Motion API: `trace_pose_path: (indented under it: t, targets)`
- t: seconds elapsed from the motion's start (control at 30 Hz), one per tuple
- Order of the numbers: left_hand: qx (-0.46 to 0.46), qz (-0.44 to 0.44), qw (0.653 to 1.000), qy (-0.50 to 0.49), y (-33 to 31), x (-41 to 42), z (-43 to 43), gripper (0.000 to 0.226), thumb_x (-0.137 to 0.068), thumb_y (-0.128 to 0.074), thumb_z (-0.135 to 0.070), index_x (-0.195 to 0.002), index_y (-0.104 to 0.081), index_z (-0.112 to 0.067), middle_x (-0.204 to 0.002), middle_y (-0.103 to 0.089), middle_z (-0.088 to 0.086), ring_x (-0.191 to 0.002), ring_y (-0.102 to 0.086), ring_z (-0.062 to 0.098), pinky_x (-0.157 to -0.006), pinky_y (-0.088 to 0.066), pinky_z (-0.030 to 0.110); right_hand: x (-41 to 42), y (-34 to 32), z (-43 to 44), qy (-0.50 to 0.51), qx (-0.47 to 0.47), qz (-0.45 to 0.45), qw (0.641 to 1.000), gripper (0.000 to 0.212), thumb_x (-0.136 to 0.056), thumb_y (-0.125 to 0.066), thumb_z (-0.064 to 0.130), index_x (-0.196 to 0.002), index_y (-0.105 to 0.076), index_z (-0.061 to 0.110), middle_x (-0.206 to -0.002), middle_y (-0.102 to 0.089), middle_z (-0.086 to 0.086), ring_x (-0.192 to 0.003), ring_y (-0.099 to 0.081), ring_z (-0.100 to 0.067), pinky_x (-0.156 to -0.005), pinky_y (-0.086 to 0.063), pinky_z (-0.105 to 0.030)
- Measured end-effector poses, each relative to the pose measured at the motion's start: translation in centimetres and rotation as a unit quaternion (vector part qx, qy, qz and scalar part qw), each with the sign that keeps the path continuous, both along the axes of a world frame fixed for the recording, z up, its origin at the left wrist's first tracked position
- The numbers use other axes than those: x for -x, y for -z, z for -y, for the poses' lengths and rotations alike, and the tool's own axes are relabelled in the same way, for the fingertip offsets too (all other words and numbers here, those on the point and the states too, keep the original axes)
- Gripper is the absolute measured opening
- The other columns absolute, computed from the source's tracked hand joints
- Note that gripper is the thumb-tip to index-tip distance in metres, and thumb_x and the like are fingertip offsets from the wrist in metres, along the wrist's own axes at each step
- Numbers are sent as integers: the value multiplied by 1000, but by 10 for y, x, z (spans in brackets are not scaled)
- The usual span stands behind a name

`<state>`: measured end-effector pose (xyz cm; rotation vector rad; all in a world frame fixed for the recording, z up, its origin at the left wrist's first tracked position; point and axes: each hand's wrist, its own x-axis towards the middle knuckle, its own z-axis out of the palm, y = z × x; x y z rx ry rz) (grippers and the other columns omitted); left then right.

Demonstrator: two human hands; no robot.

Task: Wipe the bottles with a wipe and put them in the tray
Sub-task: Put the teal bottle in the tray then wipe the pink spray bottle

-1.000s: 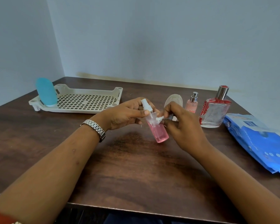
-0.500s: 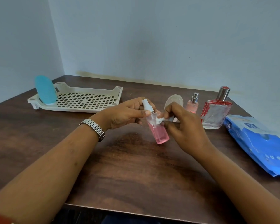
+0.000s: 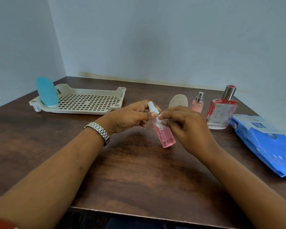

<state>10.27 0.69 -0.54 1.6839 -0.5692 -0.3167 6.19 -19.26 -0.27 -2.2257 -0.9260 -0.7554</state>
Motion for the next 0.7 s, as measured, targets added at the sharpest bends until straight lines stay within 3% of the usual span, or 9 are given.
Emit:
trace_pose_path:
  t: [0.17,0.27,0.4,0.5,0.7]
  targets:
    - [-18,5,1000,-25,-2,0,-3,14,-95,-53,-17,-108,-55,-16,-103,-68,-3,-81,-58,2,-69,-44,22,12,-4,20,-35,110,-51,992,24,-78,-70,1,-95,-74,18,-95,-63,14,-88,-59,2,-81,-44,-5]
    - [-28,7,999,-31,0,-1,-4,19,-90,-55,-26,-108,-55,-18,-108,-67,2,-85,-57,5,-71,-44,24,9,-5,21,-33,124,-57,990,24,-78,-70,1,-95,-74,19,-94,-62,17,-80,-59,3,-78,-44,-4]
    - [-25,6,999,-26,1,-1,-2,26,-83,-56,-32,-106,-54,-19,-93,-65,-6,-80,-57,2,-71,-43,25,-2,-1,6,4,47,-15,999,23,-83,-66,3,-101,-71,15,-90,-59,15,-78,-52,12,-74,-38,0]
    - [-25,11,999,-28,0,-2,-3,27,-82,-56,-32,-106,-55,-18,-90,-65,-7,-78,-57,2,-71,-43,25,-9,0,-4,19,9,-11,1000,20,-84,-63,2,-98,-71,14,-91,-63,11,-78,-52,8,-74,-40,-2]
    - [-43,32,997,-47,3,-4,-3,31,-83,-57,-36,-107,-57,-17,-89,-64,-7,-76,-54,3,-68,-43,24,9,-4,8,-11,108,-29,994,22,-81,-66,1,-98,-73,13,-95,-69,2,-82,-54,2,-76,-41,-1]
